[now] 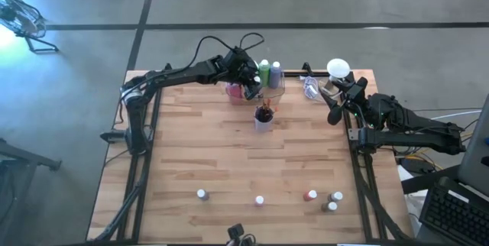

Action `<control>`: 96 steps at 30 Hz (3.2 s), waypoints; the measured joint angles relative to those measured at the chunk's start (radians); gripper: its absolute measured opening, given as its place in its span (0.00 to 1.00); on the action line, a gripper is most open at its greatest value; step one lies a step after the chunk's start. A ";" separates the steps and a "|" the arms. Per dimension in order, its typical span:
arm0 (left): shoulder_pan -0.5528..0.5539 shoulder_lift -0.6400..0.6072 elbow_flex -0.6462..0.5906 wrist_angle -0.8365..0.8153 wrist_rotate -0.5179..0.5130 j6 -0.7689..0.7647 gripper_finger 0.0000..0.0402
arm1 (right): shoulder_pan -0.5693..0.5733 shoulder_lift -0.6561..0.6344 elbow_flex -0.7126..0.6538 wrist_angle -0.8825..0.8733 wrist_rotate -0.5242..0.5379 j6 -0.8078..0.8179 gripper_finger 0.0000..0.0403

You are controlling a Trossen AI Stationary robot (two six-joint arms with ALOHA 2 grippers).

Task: Pick & Place Paint Supplies
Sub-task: Put the purple paint bottle into the transparent bin, then put the purple black paint bottle into the transparent bin

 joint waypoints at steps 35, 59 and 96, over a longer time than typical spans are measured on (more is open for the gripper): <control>-0.010 0.002 0.001 -0.019 0.021 0.088 0.38 | 0.000 0.000 0.000 0.000 0.000 0.001 0.55; -0.034 -0.083 0.172 -0.092 0.016 -0.001 0.58 | 0.000 0.000 0.000 0.000 0.000 0.000 0.73; -1.088 -0.459 0.134 -1.010 -0.522 -0.776 0.53 | 0.000 0.000 0.000 0.000 0.000 0.001 0.81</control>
